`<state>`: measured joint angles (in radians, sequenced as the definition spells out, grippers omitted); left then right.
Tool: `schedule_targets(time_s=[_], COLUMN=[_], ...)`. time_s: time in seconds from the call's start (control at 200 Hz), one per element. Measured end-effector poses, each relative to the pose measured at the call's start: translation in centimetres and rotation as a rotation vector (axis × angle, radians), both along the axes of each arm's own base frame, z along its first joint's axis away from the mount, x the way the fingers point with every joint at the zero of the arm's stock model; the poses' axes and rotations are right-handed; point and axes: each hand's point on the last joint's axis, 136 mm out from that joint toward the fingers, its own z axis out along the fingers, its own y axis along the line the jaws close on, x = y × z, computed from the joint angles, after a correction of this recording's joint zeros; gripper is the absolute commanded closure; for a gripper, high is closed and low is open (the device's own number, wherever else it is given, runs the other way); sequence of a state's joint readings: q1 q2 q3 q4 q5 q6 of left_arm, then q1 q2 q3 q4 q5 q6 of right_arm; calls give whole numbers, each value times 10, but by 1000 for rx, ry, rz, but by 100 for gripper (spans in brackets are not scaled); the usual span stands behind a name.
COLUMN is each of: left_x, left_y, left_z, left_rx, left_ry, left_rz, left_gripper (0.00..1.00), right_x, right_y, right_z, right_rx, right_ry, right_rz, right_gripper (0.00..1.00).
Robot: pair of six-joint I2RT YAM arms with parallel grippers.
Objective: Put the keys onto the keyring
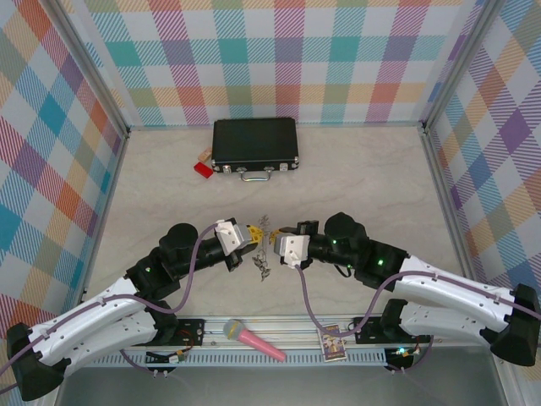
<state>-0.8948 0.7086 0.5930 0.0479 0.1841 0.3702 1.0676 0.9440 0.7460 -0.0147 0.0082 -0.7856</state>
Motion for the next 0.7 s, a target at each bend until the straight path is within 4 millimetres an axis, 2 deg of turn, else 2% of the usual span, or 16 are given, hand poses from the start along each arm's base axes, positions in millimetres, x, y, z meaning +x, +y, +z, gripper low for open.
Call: schedule_targets(time_s=[0.42,0.48,0.54,0.7], left_x=[3,4,5,11], left_y=[-2,-3,-3,-3], left_z=[6,8,12,33], left_rx=[-80,-105,-134,-235], left_ry=[120,147,164,157], left_rz=[27,33,39,63], left_gripper=[100,100,100,100], right_x=[0,0,1,0], right_y=[2,2,3,-2], right_z=[3,3,5,2], right_rx=[45,55,71,95], right_ry=[29,39,54,113], right_rz=[-9,-12,-19,-53], right_gripper=[100,93,74,67])
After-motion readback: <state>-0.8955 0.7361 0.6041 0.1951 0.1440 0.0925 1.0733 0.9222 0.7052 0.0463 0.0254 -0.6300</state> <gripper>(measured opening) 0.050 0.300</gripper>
